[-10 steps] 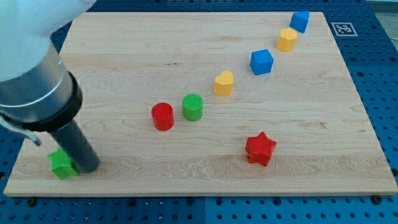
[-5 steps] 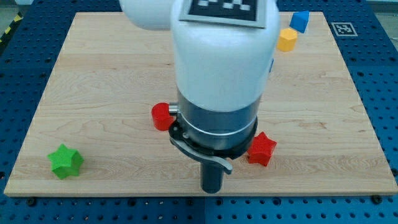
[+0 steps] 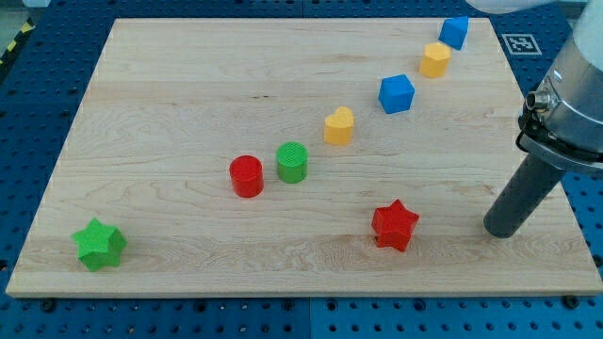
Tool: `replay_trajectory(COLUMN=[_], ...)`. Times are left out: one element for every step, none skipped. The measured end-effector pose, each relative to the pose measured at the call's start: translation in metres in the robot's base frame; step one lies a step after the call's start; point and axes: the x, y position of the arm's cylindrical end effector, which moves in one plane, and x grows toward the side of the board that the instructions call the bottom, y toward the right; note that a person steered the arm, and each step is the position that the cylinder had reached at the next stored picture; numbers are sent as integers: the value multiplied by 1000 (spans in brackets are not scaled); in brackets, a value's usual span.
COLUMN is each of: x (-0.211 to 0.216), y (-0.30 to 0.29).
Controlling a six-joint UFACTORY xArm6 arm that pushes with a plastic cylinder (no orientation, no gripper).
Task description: Push the red star to the bottom left side of the red circle
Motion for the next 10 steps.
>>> replay_trajectory(x=[0, 0, 0, 0, 0, 0, 0, 7, 7, 7], y=[-13, -32, -48, -69, -91, -113, -119, -120, -121, -122])
